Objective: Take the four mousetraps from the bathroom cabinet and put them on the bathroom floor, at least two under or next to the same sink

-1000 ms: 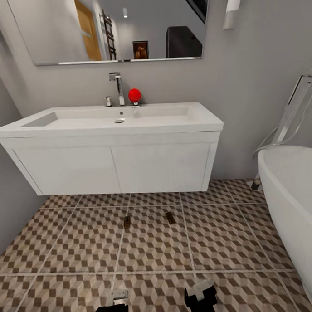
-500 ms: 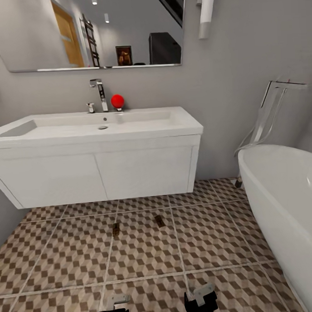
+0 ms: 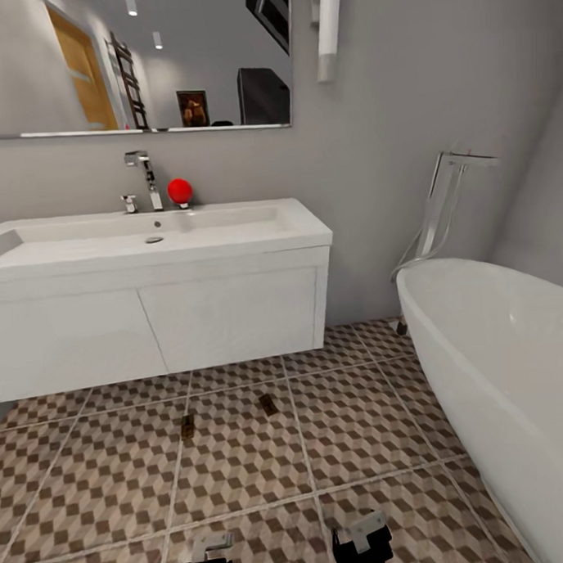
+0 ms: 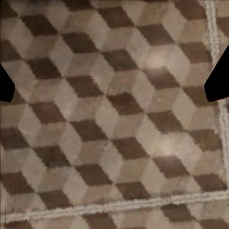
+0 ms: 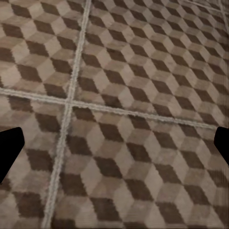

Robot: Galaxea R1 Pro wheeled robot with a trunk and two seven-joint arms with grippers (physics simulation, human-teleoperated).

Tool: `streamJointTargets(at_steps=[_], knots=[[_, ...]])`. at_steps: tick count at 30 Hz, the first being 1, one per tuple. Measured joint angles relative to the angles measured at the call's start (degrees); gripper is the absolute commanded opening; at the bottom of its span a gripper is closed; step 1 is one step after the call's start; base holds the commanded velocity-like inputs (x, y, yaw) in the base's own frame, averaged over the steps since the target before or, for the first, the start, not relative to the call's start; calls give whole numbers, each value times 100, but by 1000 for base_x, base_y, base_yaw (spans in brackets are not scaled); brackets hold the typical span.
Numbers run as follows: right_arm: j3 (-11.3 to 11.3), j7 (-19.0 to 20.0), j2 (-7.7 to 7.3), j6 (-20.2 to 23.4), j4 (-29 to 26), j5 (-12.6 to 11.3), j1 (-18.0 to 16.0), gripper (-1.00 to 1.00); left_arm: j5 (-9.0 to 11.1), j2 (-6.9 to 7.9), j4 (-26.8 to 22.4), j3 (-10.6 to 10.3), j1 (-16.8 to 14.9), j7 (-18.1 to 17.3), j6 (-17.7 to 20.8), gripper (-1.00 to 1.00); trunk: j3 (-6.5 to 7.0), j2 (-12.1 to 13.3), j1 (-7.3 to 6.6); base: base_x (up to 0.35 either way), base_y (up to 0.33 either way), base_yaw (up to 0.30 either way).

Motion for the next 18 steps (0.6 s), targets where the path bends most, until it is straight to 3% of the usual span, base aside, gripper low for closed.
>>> streamJointTargets(at_steps=[18], knots=[[4,0,7,0,0,-3,3,100,0,0,-1,0,23,0,0,100,121,0,0,0,0,-216]])
